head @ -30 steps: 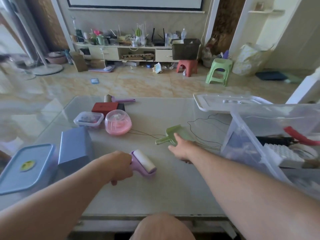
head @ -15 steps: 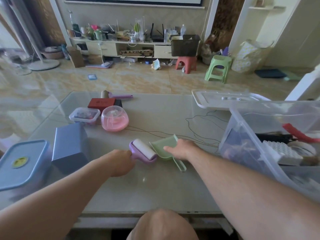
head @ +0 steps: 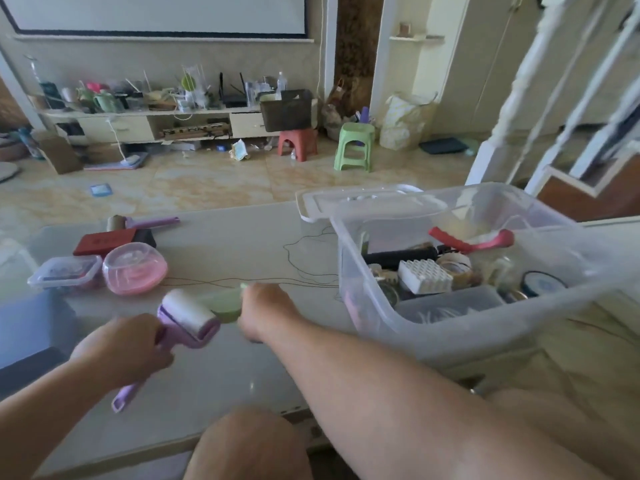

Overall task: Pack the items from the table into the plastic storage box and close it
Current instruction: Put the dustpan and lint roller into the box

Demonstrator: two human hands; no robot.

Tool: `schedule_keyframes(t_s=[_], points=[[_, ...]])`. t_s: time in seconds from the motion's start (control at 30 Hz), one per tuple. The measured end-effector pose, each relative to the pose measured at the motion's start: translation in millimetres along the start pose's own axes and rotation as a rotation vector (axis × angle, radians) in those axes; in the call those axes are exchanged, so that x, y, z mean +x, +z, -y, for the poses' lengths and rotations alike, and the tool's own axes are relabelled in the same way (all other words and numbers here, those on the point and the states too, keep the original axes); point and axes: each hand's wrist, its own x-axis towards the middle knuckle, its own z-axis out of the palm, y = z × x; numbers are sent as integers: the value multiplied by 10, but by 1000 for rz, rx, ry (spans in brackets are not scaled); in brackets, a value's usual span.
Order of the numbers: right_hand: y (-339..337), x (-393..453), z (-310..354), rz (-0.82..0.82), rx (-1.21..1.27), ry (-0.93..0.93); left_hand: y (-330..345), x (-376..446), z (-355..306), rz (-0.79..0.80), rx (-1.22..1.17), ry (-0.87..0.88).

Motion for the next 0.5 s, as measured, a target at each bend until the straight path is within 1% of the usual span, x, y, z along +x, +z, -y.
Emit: schedule_keyframes(t_s=[0.03,0.1,0.17,0.27,0.3,0.37,0.43,0.5], points=[[-231,-41,50,-75,26,-45,-138,-15,19,-61,-63,-4],[-782,-138,73,-233,72,-141,-485,-73,-21,-233,-250,38],[-1359,-287,-50,-370,134,-222,-914,-141,-244,-388,-380,59],[-2099,-590,-563,-491,181,-287,-1512,-177,-873,-457,-483,145],[-2289,-703,-804,-505,168,-264,-1676,-194,-1146,-473,-530,187],[-2575,-928,-1344,-519,126,-152,-1910,-190,-1707,-481,-533,305],[-2706,-1112,-1896,-492,93,-11,-2042,-154,-2310,-426,-488,425],[-2700,-1205,-2374,-432,34,134,-2087,-83,-2847,-382,-430,529]])
